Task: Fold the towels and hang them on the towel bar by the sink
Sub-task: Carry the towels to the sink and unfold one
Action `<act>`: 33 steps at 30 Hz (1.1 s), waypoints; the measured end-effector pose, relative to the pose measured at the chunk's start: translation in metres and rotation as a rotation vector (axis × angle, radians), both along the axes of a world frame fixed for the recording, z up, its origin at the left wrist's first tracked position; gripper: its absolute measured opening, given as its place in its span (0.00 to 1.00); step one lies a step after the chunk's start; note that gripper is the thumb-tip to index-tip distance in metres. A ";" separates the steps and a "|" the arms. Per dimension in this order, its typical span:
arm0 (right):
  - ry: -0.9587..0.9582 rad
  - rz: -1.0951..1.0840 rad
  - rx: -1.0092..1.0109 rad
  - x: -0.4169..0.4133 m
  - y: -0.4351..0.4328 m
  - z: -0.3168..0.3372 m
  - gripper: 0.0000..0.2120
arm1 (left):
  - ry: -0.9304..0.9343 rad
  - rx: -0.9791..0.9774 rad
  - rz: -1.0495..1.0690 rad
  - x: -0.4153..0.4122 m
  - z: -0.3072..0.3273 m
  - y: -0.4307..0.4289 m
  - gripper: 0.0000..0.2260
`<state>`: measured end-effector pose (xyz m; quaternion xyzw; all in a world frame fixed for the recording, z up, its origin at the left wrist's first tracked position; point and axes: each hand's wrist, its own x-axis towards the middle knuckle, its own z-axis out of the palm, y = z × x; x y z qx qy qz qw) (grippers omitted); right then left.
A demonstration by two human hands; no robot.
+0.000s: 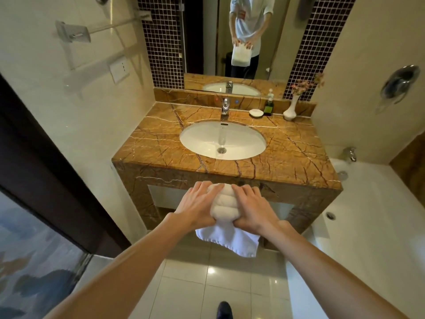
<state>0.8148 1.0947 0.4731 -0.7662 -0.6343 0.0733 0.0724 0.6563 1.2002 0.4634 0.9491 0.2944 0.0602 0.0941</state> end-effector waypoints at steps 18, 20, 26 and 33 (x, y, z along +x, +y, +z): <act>0.012 -0.077 0.079 0.169 0.109 0.014 0.42 | 0.042 0.075 -0.121 0.178 0.027 0.130 0.43; 0.014 -0.083 0.073 0.180 0.121 0.011 0.42 | 0.042 0.073 -0.129 0.190 0.024 0.143 0.44; -0.005 -0.148 0.057 0.215 0.160 0.007 0.43 | 0.003 0.079 -0.161 0.233 0.015 0.189 0.43; 0.002 -0.249 0.031 0.259 0.194 0.009 0.42 | -0.004 0.043 -0.243 0.290 0.015 0.233 0.43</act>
